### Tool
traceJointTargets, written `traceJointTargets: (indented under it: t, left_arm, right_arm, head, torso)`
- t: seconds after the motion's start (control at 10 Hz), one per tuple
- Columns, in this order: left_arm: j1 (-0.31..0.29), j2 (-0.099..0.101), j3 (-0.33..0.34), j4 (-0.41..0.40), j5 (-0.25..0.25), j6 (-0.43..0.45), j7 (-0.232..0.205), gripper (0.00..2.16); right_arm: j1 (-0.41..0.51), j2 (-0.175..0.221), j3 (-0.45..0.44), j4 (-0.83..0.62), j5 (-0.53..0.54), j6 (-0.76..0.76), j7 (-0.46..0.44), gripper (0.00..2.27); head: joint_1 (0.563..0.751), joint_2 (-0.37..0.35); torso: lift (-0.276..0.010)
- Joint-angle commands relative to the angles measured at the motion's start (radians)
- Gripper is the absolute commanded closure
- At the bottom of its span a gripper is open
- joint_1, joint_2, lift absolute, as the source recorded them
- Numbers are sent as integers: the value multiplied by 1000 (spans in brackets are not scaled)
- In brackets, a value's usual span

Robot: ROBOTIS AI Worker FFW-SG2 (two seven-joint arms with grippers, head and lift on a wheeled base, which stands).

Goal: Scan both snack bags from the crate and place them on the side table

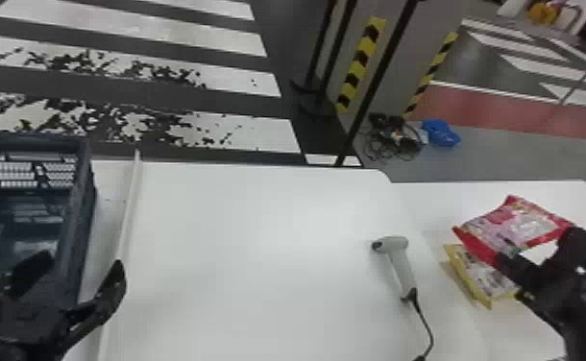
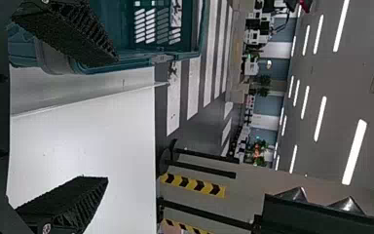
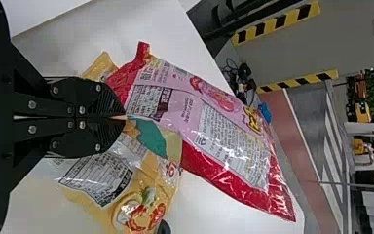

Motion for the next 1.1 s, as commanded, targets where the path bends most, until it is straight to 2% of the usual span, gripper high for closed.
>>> traceJointTargets:
  t: [0.0,0.1,0.3,0.5,0.7,1.0]
  left_arm:
    - [3,3,1,-4,1,0,0,70]
    - [3,3,1,-4,1,-3,0,70]
    - [6,3,1,-8,1,-3,-2,70]
    - [10,3,3,-10,1,-3,-5,70]
    - [10,-2,3,-14,1,0,-5,70]
    - [10,-5,6,-25,-5,3,-5,70]
  right_arm:
    - [0,5,1,2,-9,2,-3,485]
    - [0,5,1,2,-7,2,-23,19]
    - [8,5,-2,0,-15,-7,-60,33]
    - [63,27,-11,-58,-64,-160,-69,43]
    - [147,80,19,-233,-68,-246,-66,43]
    - [292,179,142,-520,-47,-271,-57,33]
  head:
    - [695,-350]
    - [695,-350]
    - [695,-350]
    - [695,-350]
    - [695,-350]
    - [695,-350]
  torso:
    - [-95]
    - [-95]
    - [-95]
    - [-95]
    - [-95]
    - [-95]
